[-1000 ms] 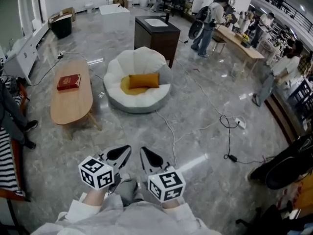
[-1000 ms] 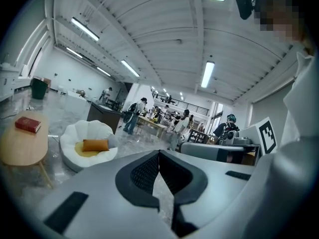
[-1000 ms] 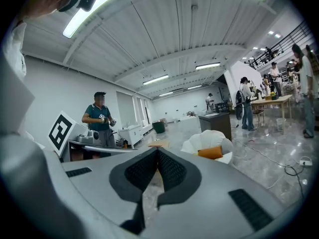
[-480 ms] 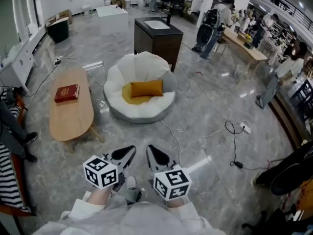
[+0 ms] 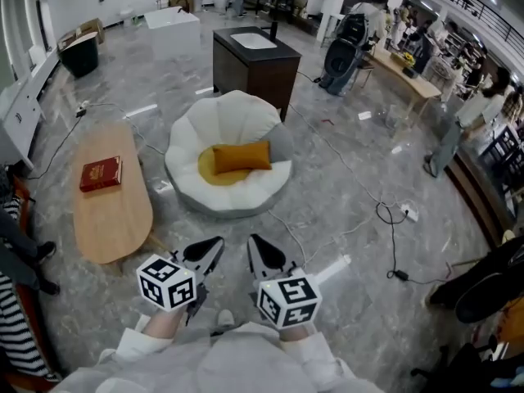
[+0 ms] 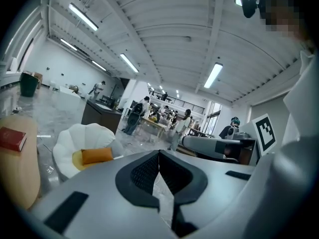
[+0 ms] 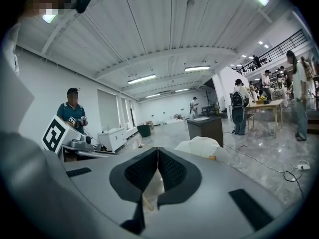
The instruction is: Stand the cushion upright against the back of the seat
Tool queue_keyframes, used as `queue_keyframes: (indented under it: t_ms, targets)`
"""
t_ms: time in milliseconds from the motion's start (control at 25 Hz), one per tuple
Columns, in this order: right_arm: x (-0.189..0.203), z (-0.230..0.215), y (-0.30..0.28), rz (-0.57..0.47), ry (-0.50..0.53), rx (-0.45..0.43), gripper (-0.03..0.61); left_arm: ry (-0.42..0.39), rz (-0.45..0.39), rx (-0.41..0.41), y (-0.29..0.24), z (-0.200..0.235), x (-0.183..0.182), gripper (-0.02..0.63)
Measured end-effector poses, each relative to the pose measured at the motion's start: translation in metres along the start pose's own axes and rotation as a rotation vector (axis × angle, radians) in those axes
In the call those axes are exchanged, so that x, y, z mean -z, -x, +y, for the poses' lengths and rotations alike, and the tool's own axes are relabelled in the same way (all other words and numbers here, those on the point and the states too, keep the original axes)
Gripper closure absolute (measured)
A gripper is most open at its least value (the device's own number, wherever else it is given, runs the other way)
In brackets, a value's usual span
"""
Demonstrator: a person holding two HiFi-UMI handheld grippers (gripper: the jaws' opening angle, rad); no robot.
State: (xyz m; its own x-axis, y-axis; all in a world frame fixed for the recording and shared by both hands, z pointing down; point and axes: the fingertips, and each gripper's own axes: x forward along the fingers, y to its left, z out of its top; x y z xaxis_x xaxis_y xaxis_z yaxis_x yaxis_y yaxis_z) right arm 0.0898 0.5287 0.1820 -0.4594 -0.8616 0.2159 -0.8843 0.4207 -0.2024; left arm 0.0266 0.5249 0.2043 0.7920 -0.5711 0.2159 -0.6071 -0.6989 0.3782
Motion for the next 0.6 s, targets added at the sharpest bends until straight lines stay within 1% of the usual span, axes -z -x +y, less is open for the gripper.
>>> queue_keyframes:
  t_ms: [240, 400, 600]
  targets:
    - [0.000, -0.010, -0.033, 0.028, -0.019, 0.017, 0.566, 0.027, 0.018, 0.005, -0.020, 0.034, -0.007, 0.607]
    - [0.003, -0.017, -0.059, 0.049, -0.045, -0.016, 0.566, 0.047, 0.040, 0.035, -0.040, 0.049, -0.012, 0.607]
    - [-0.007, -0.035, -0.107, 0.062, -0.033, -0.042, 0.566, 0.055, 0.042, 0.003, -0.067, 0.090, -0.029, 0.607]
